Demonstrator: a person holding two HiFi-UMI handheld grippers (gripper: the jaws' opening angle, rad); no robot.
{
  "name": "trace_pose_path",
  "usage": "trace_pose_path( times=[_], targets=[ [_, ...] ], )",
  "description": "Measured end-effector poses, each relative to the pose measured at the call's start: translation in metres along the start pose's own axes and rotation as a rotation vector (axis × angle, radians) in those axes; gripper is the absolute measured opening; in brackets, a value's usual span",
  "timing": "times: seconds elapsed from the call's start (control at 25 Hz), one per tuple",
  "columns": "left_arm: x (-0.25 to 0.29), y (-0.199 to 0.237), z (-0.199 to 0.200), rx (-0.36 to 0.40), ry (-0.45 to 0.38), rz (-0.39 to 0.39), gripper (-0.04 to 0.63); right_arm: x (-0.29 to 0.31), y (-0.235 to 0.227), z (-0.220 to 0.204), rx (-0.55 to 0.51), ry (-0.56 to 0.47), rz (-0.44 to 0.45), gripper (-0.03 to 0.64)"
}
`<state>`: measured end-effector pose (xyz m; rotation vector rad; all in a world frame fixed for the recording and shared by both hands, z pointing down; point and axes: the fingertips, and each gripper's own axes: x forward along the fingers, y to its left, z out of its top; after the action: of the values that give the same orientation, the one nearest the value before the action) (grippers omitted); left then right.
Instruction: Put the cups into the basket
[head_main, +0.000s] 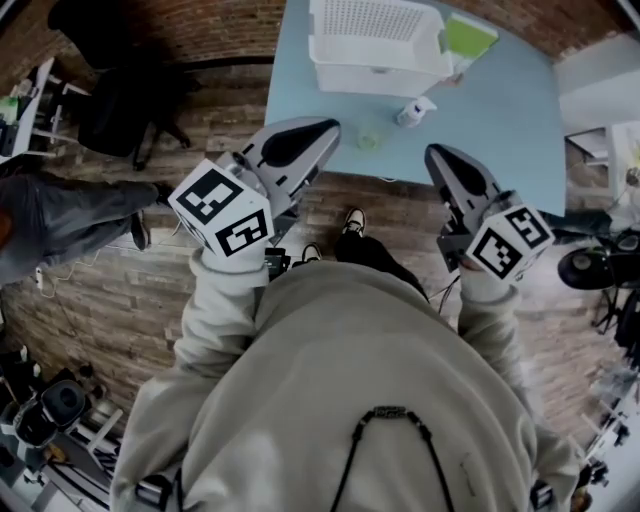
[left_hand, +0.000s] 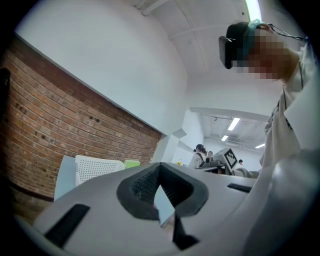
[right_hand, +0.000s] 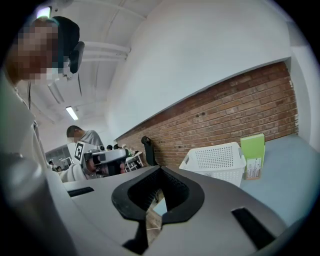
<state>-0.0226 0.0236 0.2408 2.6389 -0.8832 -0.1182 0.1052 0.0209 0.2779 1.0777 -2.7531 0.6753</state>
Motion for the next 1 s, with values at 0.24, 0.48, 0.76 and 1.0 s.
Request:
trace_pose_path(
  times=[0.24,0.48,0.76,1.0],
  targets=[
    [0.063,0.022,0.017,-0.001,-0.008,0.053,-0.002,-0.008,-0.072,0.019,0.027,-0.004,0.016,0.009],
    [0.088,0.037,0.02,-0.002,0.013,0.152,-0.002,0.007,-0.104,0.024,0.04,0.033,0.106,0.009],
    [0.081,0.056,0.034,-0.019,0.014,0.21,-0.002,0.02,-0.107,0.027,0.062,0.033,0.136,0.009],
    [0.101,0.061,0.042,0.012,0.011,0.143,-0.002,0.027,-0.109,0.021,0.066,0.059,0.114,0.009]
  ],
)
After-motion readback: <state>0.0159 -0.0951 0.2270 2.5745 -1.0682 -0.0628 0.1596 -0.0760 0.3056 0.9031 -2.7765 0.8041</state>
